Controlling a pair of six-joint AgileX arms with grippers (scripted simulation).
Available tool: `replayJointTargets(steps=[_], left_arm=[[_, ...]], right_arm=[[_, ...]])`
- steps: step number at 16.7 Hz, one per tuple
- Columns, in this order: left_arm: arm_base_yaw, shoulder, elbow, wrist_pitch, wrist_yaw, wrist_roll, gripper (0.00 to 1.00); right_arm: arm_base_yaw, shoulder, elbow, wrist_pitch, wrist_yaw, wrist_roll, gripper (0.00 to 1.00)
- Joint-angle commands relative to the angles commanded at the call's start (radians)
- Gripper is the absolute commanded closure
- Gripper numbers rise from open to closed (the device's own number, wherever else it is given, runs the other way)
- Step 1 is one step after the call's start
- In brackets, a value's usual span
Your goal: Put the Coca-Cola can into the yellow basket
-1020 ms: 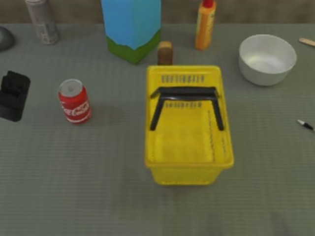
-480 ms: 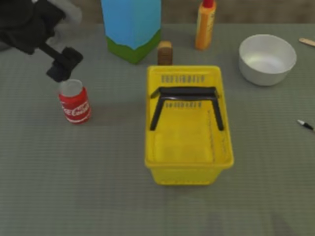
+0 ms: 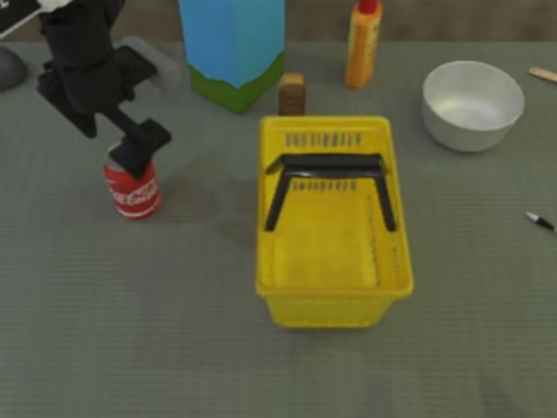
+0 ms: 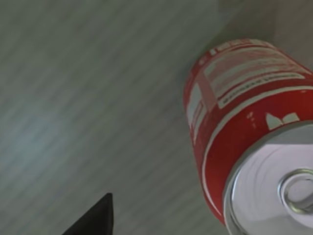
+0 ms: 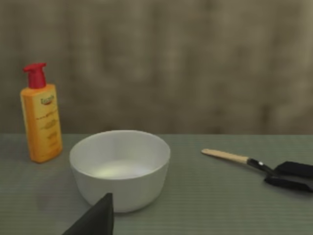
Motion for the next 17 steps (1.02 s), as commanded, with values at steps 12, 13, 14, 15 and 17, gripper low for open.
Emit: replayJointTargets(steps=[12, 13, 14, 15, 17], left_arm=[[0.001, 0.032, -0.140, 0.172, 0.000, 0.001, 0.00], [0.001, 0.033, -0.143, 0.176, 0.000, 0.001, 0.00], [0.001, 0.033, -0.143, 0.176, 0.000, 0.001, 0.00], [0.001, 0.033, -0.143, 0.176, 0.000, 0.001, 0.00], [0.001, 0.033, -0.143, 0.176, 0.000, 0.001, 0.08]], right_arm=[[0.000, 0.000, 0.000, 0.000, 0.000, 0.000, 0.00], [0.000, 0.000, 0.000, 0.000, 0.000, 0.000, 0.00], [0.000, 0.000, 0.000, 0.000, 0.000, 0.000, 0.00], [0.000, 0.000, 0.000, 0.000, 0.000, 0.000, 0.00], [0.000, 0.000, 0.000, 0.000, 0.000, 0.000, 0.00]])
